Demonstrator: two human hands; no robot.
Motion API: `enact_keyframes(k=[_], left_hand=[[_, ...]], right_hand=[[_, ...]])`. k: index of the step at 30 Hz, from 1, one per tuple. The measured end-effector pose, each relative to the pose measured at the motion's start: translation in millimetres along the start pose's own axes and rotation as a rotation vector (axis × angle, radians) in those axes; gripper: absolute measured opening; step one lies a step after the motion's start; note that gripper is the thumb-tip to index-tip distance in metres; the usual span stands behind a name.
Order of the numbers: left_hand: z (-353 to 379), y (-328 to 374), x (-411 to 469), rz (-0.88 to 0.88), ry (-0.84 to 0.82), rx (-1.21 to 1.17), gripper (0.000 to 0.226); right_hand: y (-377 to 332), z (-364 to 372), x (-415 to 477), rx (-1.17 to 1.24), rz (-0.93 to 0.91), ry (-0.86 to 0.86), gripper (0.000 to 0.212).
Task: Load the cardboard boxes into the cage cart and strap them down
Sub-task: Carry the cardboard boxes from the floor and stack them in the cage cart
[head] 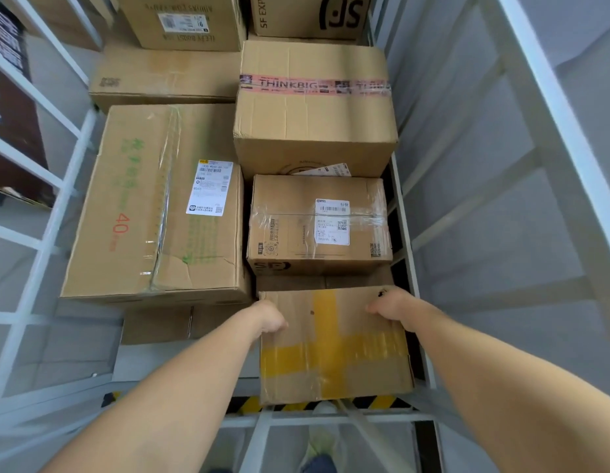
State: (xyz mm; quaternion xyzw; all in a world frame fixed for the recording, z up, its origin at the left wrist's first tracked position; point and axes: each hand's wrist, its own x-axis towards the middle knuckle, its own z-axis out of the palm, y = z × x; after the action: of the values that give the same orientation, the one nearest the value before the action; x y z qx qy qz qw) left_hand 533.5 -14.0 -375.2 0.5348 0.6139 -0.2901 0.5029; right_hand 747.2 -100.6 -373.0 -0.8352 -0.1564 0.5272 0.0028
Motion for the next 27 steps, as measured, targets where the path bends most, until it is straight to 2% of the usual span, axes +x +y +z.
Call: enact_keyframes(k=[3, 5, 13, 17, 23, 27], left_hand=[[-10.2, 7.9, -14.5, 0.03, -0.007, 0.023, 0.06], [-18.0, 11.1, -27.5, 0.056, 0.006, 0.042, 0.059], [-23.5, 10.5, -32.1, 0.123, 0.125, 0.04, 0.042], [-10.8, 5.2, -9.2, 0.056, 0.152, 0.034, 0.061], [6.9, 4.7, 24.2, -0.034, 0.141, -0.036, 0.074], [7.0, 5.2, 37.4, -0.059, 0.09, 0.014, 0.073]], right_hand=[[-12.6, -7.7, -17.3, -0.062, -0.059, 0.055, 0.035], [-17.8, -12.3, -29.7, -0.106, -0.105, 0.081, 0.038], [-12.1, -12.4, -42.2, -0.164, -0.117, 0.149, 0.04], [-3.2, -1.6, -21.9, -0.175, -0.107, 0.097, 0.044], [11.8, 10.8, 12.2, -0.192, 0.008, 0.078, 0.071], [24.7, 13.2, 32.2, -0.04, 0.091, 0.055, 0.091]])
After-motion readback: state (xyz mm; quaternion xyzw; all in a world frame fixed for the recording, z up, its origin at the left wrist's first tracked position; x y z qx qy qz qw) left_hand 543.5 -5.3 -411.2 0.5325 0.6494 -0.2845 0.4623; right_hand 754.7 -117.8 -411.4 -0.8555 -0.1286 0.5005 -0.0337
